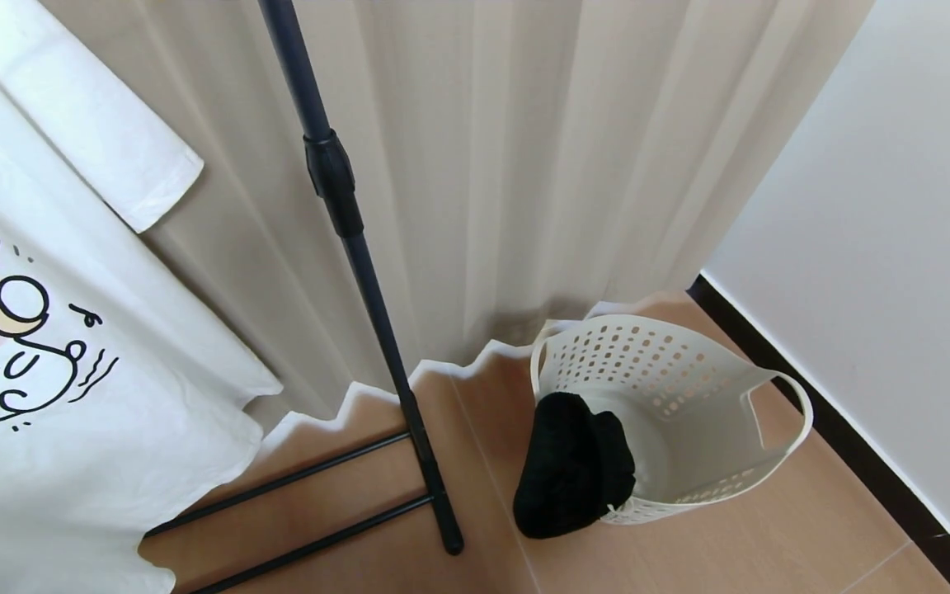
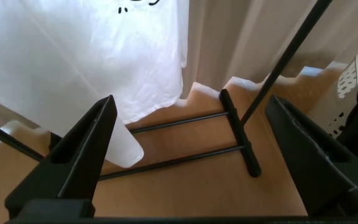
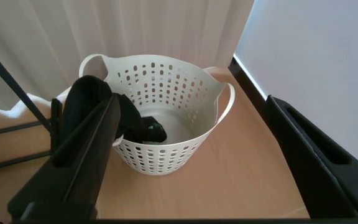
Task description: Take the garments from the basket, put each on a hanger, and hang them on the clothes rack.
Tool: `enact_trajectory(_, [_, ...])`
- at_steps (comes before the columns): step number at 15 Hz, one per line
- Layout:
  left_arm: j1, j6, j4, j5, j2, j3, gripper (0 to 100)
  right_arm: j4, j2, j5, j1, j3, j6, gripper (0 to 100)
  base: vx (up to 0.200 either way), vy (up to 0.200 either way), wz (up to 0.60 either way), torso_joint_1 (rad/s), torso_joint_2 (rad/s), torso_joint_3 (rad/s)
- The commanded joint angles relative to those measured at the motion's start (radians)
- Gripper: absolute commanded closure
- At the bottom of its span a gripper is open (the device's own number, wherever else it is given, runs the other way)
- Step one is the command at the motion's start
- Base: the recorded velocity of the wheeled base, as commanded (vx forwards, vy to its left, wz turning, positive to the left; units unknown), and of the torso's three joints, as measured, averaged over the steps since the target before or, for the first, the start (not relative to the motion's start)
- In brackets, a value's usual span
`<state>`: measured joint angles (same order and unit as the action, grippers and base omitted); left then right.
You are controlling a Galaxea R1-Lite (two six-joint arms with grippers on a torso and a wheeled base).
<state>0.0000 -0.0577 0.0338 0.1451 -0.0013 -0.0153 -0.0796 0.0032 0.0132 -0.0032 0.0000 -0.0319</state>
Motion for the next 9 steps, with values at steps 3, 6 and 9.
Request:
enact_trajectory(3, [0.000, -0.001, 0.000, 0.001, 0.001, 0.000, 0, 0.000, 0.001, 0.001, 0.000, 0.000, 0.000, 0, 0.000, 0.000, 0.00, 0.002, 0.00, -0.198])
enact_trajectory(6, [0.000, -0.002, 0.000, 0.001, 0.001, 0.000, 0, 0.000, 0.001, 0.001, 0.000, 0.000, 0.000, 0, 0.000, 0.000, 0.00, 0.007, 0.01, -0.198])
enact_trajectory(9, [0.000, -0.001, 0.000, 0.001, 0.001, 0.000, 0, -0.003, 0.001, -0.004, 0.000, 0.000, 0.001, 0, 0.000, 0.000, 0.00, 0.004, 0.00, -0.196])
